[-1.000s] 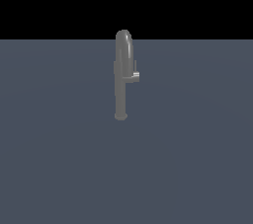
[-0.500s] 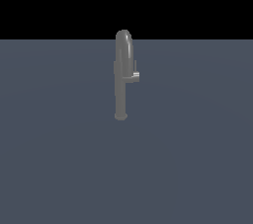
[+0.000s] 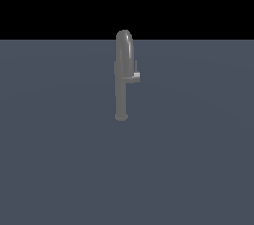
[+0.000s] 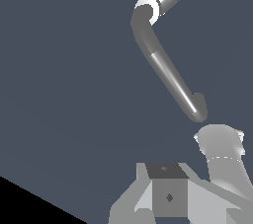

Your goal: Turn on the faucet by rotating a designated handle.

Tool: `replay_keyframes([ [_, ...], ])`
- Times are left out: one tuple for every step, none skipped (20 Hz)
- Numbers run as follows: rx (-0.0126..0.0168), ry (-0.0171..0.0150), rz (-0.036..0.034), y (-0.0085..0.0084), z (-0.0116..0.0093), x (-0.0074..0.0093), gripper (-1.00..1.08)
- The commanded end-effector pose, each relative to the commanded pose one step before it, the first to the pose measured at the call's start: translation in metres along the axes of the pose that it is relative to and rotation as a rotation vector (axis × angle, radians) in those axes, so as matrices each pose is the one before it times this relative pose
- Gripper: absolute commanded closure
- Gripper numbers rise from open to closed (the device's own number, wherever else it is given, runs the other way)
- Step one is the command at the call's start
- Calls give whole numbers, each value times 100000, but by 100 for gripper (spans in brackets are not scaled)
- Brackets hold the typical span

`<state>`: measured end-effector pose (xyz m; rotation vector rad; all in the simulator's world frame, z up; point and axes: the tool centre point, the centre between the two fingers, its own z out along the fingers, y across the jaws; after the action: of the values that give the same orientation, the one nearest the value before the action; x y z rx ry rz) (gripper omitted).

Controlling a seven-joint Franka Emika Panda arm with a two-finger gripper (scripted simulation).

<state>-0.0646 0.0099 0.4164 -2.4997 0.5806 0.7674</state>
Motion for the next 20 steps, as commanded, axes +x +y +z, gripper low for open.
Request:
replay_keyframes([
  [4112, -4344, 3879, -166, -21, 1575, 108],
  [1659, -1749, 1573, -70, -10, 631, 108],
  [1678, -1769, 1589, -71, -10, 638, 108],
  [1698, -1790, 1607, -71, -11, 644, 108],
  [1720, -1813, 1627, -72, -12, 652, 108],
  [1744, -1837, 1648, -72, -12, 659, 108],
  [1769, -1863, 1671, -73, -13, 668, 108],
  [1798, -1892, 1698, -74, -14, 678, 108],
  [1827, -1923, 1725, -75, -14, 688, 108],
  [1861, -1957, 1757, -76, -15, 699, 108],
  [1897, -1994, 1791, -77, -16, 712, 108],
  [1935, -2032, 1827, -79, -16, 724, 108],
  [1979, -2076, 1869, -81, -17, 740, 108],
  [2026, -2123, 1914, -83, -17, 756, 108],
  [2078, -2175, 1964, -85, -18, 774, 108],
  [2111, -2207, 1997, -86, -18, 786, 108],
  [2103, -2196, 1991, -86, -17, 782, 108],
  [2098, -2186, 1988, -87, -17, 779, 108],
  [2093, -2176, 1985, -87, -15, 776, 108],
  [2091, -2170, 1985, -87, -14, 775, 108],
])
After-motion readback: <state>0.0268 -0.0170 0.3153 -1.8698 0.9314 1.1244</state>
